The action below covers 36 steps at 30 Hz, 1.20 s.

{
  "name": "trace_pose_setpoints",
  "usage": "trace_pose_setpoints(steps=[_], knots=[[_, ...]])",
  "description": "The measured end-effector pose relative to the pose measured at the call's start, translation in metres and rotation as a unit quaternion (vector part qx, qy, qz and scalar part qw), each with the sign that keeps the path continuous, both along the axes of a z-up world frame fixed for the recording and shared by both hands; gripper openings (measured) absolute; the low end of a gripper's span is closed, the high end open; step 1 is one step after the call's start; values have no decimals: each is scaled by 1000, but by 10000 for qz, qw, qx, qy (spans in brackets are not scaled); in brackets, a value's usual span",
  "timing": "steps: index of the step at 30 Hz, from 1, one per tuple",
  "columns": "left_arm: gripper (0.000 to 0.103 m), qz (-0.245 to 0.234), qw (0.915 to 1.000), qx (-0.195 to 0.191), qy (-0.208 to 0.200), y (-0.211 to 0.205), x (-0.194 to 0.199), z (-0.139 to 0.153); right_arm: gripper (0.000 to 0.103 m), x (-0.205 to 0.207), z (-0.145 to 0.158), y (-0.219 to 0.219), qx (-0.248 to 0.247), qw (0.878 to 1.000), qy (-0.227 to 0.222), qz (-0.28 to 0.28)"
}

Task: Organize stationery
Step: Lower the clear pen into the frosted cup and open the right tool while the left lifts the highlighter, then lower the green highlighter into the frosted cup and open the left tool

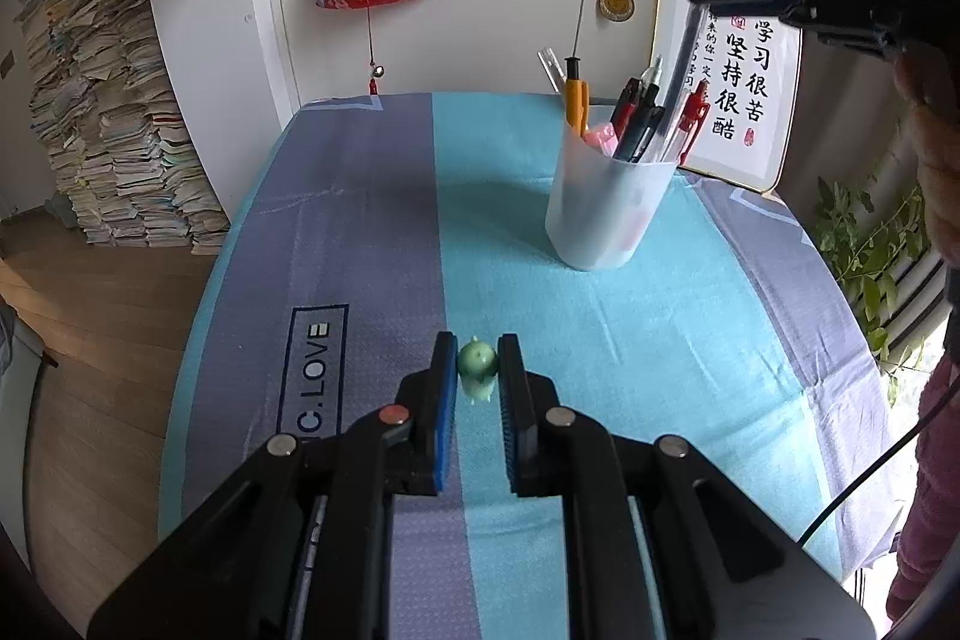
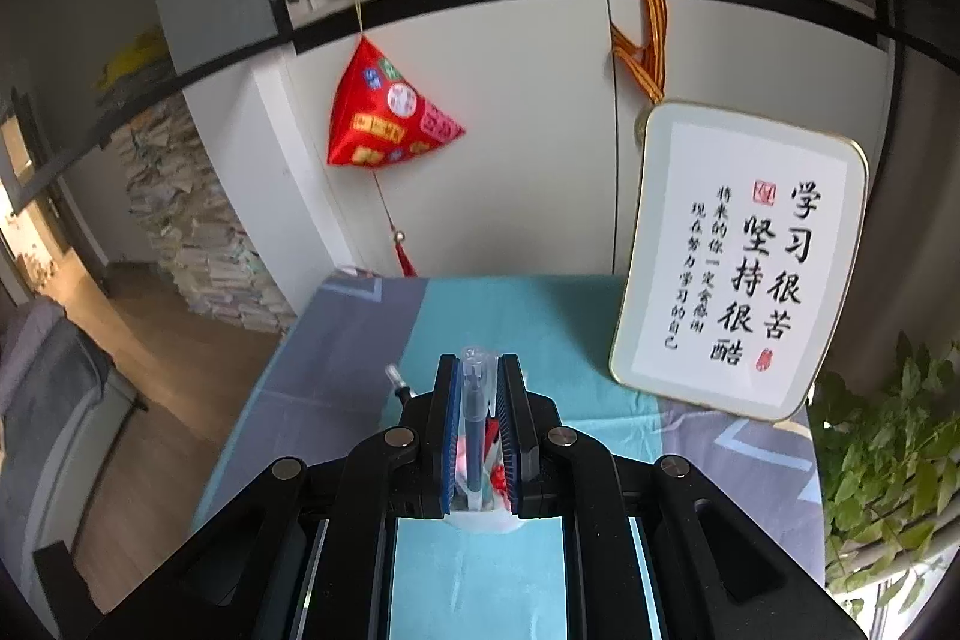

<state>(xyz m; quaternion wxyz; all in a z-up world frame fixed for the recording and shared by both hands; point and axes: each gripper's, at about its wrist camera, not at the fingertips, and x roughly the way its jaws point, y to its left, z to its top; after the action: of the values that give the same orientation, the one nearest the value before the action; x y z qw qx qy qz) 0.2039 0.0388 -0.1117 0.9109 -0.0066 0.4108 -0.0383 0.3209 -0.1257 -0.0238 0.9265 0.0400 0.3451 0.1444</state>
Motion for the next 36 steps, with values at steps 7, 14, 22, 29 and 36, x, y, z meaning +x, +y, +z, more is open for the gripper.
trace_pose_setpoints(steps=[7, 14, 22, 29, 36], knots=[[12, -2, 10000, -6, 11, -1, 0, -1, 13, 1, -19, -1, -47, 9997, 225, -41], [12, -8, 10000, -16, 16, -4, -1, -1, 13, -3, -29, 5, -274, 9992, 278, 27], [12, 14, 10000, -35, 0, -6, -2, 2, 13, -11, -31, 6, -373, 9990, 234, 33], [12, 8, 10000, -51, -31, -6, -4, 7, 13, -11, -30, -5, -58, 9986, 530, 52], [12, -3, 10000, -62, -66, -9, -5, 12, 14, -25, -21, -18, 239, 9988, 432, 57]])
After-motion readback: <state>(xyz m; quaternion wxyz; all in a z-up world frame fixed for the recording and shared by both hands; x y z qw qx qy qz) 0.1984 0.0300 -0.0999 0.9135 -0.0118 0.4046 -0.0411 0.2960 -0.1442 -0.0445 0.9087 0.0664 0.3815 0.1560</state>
